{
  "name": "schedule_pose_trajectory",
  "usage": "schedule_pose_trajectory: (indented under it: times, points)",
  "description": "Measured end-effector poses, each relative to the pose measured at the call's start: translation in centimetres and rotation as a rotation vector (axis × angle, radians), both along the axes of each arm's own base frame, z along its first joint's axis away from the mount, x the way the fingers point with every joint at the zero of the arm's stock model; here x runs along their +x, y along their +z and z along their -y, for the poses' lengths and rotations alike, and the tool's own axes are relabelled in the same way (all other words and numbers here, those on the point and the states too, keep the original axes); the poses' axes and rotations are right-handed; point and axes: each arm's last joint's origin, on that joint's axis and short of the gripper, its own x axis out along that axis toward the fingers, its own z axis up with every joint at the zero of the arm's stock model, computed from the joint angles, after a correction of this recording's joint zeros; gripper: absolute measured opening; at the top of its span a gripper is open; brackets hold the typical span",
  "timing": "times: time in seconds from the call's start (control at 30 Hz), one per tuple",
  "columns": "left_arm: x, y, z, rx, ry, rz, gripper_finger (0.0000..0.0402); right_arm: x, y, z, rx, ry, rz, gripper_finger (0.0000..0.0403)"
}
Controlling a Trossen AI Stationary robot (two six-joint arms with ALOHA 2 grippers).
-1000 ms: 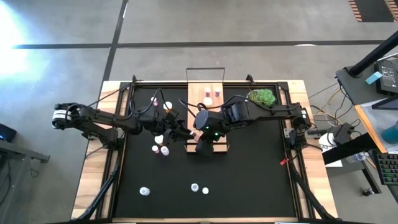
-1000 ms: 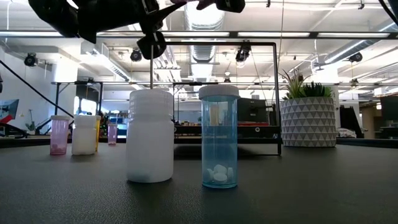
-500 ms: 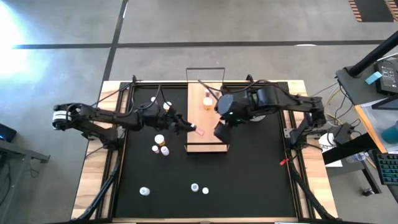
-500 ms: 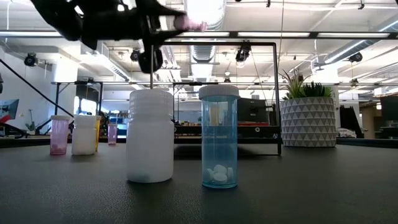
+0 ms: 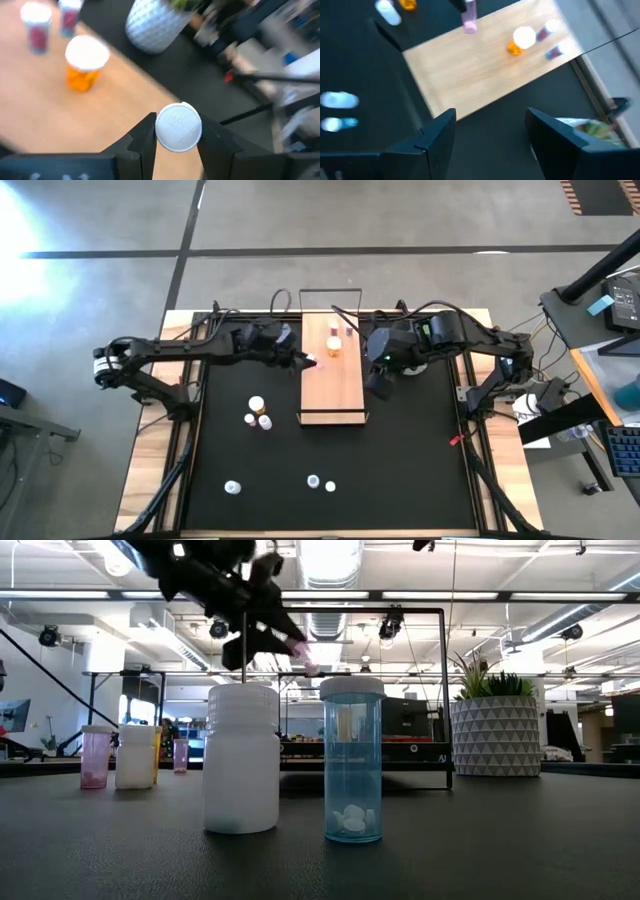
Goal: Pick and place medicine bottles onto shelf by color
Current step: Put the bottom right pink pill bottle on the shelf
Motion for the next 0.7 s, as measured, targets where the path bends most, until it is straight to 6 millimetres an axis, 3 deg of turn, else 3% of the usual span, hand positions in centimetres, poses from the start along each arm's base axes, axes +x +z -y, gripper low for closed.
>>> schedule_pose_trajectory:
  times: [0.23, 0.4, 0.7]
  points:
    - [2.4, -1.1, -1.1, 0.044, 0.066, -0.212, 0.0105, -0.2, 0.1, 1.2, -0.072, 0.030, -0.028, 0.0226]
    - [4.3, -2.0, -1.7, 0.057, 0.058, -0.270, 0.0105, -0.2, 0.1, 2.2, -0.095, 0.045, -0.042, 0.0226]
    - [5.6, -0.6, -1.3, 0.258, 0.054, -0.413, 0.0105, -0.5, 0.2, 3.4, -0.115, 0.047, -0.053, 0.0226]
